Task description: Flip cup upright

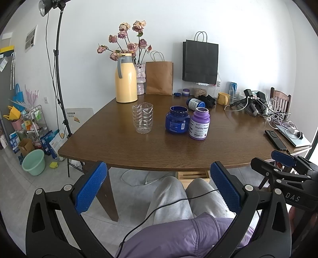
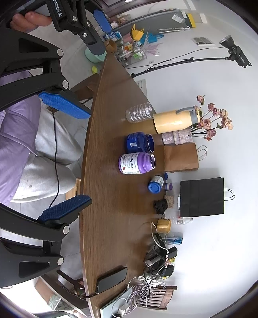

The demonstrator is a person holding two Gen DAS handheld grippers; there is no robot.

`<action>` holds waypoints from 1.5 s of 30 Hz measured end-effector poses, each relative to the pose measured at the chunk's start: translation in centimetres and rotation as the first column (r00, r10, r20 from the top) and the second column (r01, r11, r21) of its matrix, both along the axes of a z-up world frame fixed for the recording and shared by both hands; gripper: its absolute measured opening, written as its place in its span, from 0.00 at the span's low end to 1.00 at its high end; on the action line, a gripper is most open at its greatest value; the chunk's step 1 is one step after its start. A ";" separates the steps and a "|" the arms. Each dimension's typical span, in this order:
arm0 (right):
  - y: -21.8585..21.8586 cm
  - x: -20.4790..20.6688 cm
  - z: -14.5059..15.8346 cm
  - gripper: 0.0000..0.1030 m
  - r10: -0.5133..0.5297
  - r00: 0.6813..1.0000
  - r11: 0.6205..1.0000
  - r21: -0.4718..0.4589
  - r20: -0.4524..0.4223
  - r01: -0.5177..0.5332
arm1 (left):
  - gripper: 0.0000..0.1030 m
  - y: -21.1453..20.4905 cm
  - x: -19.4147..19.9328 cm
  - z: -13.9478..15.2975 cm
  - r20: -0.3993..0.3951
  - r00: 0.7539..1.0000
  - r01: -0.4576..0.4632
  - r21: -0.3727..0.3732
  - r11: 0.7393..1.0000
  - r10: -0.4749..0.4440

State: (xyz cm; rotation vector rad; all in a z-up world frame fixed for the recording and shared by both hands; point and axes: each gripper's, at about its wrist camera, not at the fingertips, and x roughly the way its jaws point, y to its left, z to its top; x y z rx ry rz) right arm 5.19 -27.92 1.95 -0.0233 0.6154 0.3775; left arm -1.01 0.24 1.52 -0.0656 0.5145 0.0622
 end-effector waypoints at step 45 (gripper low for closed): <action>-0.1 0.1 -0.3 0.80 -0.007 1.000 1.000 0.003 -0.007 0.007 | 1.00 -0.3 0.2 -0.4 -0.014 1.000 0.003 0.002 1.000 -0.003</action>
